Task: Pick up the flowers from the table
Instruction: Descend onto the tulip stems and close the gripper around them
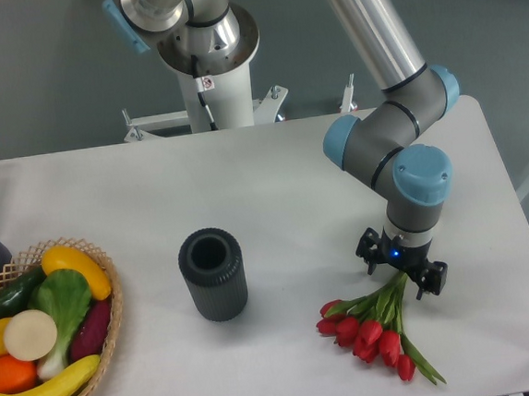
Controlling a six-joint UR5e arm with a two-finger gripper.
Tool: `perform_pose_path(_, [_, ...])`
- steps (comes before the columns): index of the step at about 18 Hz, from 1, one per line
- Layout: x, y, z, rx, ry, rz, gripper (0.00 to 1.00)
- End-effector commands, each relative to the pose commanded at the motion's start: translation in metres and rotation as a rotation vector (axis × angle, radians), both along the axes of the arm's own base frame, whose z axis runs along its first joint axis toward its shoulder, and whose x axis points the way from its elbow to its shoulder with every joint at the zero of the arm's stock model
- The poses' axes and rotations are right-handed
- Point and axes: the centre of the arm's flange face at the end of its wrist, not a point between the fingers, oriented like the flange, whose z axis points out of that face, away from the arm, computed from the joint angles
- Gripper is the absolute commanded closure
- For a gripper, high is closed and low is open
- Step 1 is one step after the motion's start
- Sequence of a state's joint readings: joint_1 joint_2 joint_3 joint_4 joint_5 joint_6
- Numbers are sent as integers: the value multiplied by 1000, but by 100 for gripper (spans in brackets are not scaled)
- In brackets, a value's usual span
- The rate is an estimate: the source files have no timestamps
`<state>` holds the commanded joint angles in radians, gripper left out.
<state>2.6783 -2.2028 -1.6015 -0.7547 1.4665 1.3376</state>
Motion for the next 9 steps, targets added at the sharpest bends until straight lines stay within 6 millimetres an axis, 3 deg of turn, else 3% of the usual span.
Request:
perform_pose_path(1, [0,0,0,0,0,0,30])
perform_pose_path(3, [0,0,0,1,1,0,37])
perform_pose_path(9, [0,0,0,1,1,0,51])
